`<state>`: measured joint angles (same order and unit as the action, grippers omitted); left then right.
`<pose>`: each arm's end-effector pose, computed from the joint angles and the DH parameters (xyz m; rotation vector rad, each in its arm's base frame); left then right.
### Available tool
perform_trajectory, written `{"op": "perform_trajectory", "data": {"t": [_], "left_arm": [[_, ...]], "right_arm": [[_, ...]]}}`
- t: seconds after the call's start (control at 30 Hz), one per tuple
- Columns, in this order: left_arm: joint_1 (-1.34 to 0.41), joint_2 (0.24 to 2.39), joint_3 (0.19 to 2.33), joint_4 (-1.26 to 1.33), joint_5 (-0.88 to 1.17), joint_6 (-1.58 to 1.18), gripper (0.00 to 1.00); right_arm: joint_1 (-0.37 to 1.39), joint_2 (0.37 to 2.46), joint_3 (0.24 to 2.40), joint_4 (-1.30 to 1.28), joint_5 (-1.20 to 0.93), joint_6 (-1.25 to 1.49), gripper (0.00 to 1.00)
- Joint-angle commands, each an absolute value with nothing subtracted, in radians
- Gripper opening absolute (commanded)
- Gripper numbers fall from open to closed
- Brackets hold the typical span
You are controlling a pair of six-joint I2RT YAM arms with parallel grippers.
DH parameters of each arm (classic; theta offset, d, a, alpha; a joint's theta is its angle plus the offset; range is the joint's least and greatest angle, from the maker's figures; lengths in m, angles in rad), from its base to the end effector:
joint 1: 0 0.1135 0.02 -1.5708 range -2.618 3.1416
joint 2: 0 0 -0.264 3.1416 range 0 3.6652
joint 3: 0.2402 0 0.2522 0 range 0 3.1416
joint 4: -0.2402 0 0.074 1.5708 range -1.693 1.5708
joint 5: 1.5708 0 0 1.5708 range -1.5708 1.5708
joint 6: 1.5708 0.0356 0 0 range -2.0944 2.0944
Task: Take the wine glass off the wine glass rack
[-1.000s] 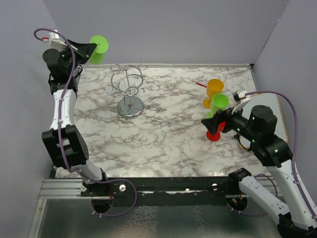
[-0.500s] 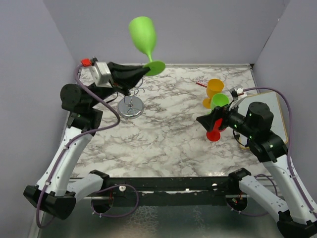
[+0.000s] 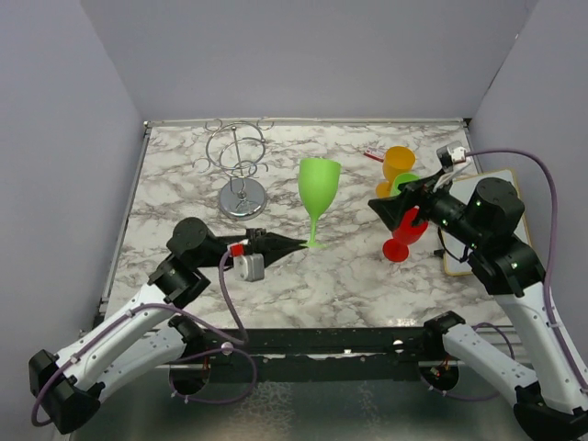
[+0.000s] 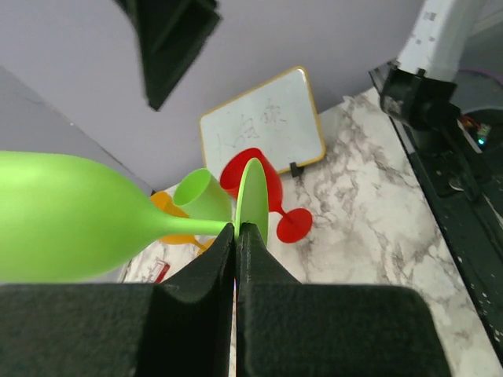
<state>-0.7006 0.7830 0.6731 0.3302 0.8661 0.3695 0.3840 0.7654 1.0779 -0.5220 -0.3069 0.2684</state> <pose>0.1183 -0.1353 0.3537 1.2945 0.7278 -0.8511 0.1349 0.0661 0.4064 -0.3322 1.8010 0.7377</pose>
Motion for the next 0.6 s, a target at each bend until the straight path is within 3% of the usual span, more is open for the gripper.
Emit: {"op": "perform_trajectory", "data": {"t": [0.0, 0.2, 0.57], "left_arm": [[-0.834, 0.696, 0.612, 0.129, 0.717, 0.676, 0.0], [-0.993, 0.653, 0.537, 0.036, 0.513, 0.815, 0.0], [-1.121, 0.709, 0.502, -0.039, 0.419, 0.916, 0.0]], "right_arm": [[0.379, 0.813, 1.142, -0.553, -0.28, 0.212, 1.0], [0.379, 0.909, 1.251, -0.64, -0.353, 0.23, 1.0], [0.378, 1.131, 1.405, -0.907, -0.679, 0.291, 0.96]]}}
